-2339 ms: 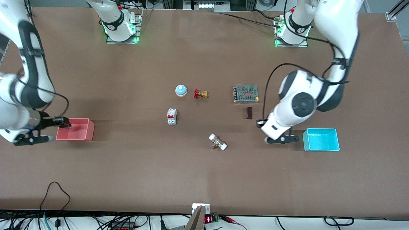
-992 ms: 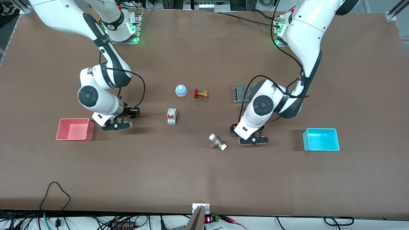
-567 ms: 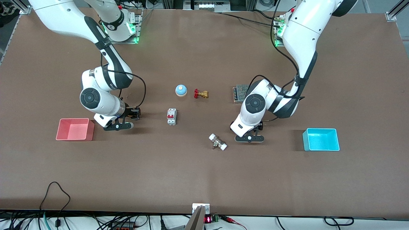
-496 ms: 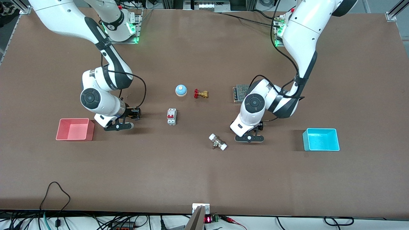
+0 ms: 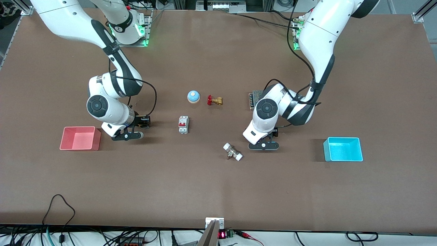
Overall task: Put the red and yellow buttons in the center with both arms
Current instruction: 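Carry both buttons toward the table center and lower them, then open both grippers to release the buttons on the table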
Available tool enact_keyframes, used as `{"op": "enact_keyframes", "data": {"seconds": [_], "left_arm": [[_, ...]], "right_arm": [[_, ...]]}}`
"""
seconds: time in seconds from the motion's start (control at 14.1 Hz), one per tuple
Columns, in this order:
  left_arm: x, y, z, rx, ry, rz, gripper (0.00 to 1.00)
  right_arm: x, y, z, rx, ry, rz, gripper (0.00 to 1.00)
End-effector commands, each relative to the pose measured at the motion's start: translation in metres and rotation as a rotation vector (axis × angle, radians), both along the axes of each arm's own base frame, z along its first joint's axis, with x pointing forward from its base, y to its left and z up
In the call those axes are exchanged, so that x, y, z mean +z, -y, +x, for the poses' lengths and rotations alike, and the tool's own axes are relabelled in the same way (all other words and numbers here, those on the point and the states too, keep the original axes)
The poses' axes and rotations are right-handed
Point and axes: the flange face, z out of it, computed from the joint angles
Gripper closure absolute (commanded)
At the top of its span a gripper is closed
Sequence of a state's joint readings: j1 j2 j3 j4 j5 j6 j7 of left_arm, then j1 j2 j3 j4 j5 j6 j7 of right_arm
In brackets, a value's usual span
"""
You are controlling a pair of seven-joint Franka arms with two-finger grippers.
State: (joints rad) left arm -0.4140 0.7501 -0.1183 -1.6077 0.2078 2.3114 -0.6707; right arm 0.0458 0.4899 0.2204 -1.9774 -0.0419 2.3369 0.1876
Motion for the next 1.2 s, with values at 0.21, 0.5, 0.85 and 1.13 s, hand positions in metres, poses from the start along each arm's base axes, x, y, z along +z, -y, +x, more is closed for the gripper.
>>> {"op": "enact_keyframes", "data": {"seconds": [0.21,0.5,0.85,1.13], "left_arm": [[0.06,0.003,0.008,0.013,0.057,-0.005,0.0],[0.111,-0.02,0.018,0.03,0.067,0.015,0.0],[0.184,-0.101,0.04,-0.069,0.053,0.05,0.0],[0.246,-0.172,0.043,-0.064,-0.04,-0.055,0.0]], "right_arm": [[0.015,-0.002,0.013,-0.009,0.037,0.011,0.0],[0.103,0.019,0.035,-0.07,0.119,0.037,0.0],[0.268,0.112,0.043,-0.178,0.12,-0.007,0.0],[0.36,0.159,0.0,-0.246,0.142,-0.042,0.0]]}}
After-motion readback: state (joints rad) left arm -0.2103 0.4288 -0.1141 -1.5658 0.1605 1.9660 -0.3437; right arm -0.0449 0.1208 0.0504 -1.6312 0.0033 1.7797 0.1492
